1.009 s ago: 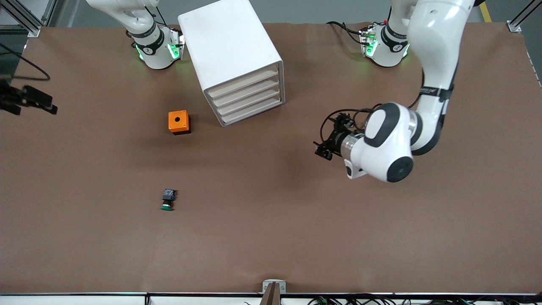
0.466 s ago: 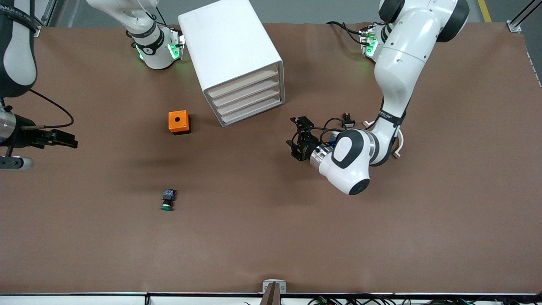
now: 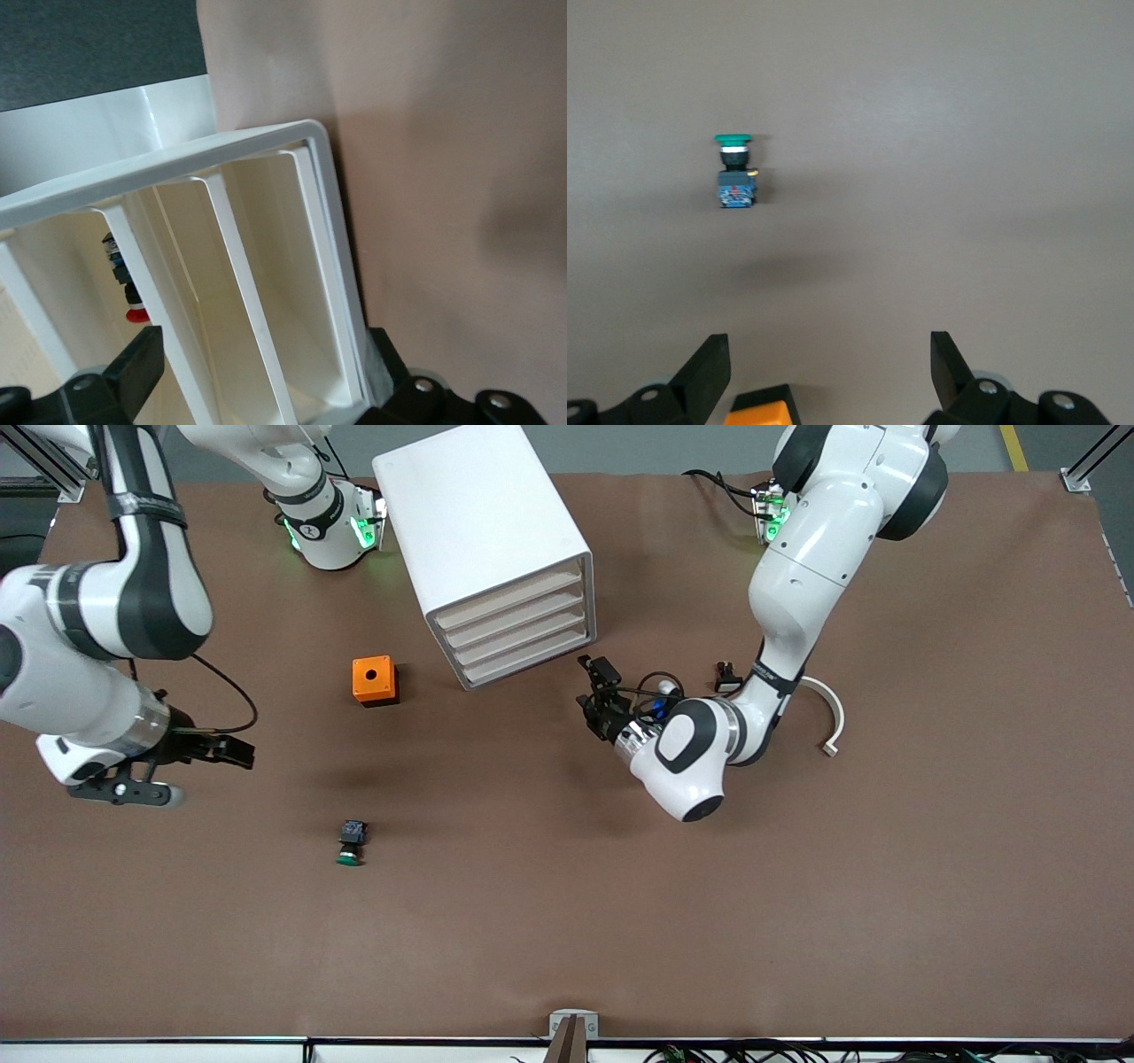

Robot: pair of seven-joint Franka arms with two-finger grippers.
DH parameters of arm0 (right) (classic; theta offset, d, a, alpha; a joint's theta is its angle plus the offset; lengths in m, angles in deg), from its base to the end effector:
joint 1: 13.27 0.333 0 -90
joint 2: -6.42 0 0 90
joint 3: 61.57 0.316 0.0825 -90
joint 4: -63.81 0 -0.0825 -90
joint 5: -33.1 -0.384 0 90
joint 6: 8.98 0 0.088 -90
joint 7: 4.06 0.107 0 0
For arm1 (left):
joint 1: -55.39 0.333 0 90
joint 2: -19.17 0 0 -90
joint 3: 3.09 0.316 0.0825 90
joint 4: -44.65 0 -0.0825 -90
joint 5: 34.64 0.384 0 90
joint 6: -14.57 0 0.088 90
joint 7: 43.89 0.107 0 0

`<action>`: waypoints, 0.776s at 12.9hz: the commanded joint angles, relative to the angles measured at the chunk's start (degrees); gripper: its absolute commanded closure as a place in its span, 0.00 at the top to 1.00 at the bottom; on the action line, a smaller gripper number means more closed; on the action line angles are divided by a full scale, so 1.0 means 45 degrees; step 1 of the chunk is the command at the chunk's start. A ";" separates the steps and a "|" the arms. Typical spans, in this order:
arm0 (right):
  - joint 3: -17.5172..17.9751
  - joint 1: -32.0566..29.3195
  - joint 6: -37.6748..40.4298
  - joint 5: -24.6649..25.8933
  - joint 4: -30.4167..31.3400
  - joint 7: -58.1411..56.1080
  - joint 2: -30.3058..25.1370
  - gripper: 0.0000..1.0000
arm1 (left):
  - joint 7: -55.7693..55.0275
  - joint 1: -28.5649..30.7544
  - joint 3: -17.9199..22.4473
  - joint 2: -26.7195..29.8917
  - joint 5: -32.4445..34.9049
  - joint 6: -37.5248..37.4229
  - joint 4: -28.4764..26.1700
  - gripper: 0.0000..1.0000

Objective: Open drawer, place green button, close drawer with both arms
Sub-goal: 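Grasp the drawer handle with the left gripper while the right gripper reaches the button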

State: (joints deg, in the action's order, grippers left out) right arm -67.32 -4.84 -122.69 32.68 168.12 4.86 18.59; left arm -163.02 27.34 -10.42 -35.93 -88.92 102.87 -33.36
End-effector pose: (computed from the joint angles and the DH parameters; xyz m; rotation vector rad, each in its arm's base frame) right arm 0.6096 0.0321 0.4166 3.1168 -0.1720 -0.0711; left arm 0.5019 -0.4451 0.1522 -1.3362 -1.8084 1.4955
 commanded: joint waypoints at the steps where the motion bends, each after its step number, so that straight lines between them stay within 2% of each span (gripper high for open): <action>1: -0.0090 0.0411 -0.1325 -0.0278 0.0625 0.0885 0.0420 1.00 | -0.0516 -0.0485 0.0027 -0.0431 -0.0477 -0.0227 0.0343 0.97; 5: -0.0071 0.0977 -0.3260 -0.0317 0.0980 0.1258 0.1531 1.00 | -0.0752 -0.1110 -0.0149 -0.0744 -0.0691 -0.1006 0.0149 0.74; 7: -0.0071 0.1309 -0.4139 -0.0336 0.0999 0.1863 0.2157 1.00 | -0.1081 -0.1539 -0.0149 -0.0783 -0.0711 -0.1457 -0.0008 0.66; 10: -0.0051 0.1837 -0.5447 -0.0629 0.1097 0.2430 0.2977 1.00 | -0.1298 -0.1872 -0.0149 -0.0920 -0.0711 -0.1458 -0.0165 0.51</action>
State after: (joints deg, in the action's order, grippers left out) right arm -67.18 1.85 -144.18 31.17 172.69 14.01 30.37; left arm -167.81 19.26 -11.06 -39.51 -90.79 97.19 -34.02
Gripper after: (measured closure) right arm 0.000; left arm 0.379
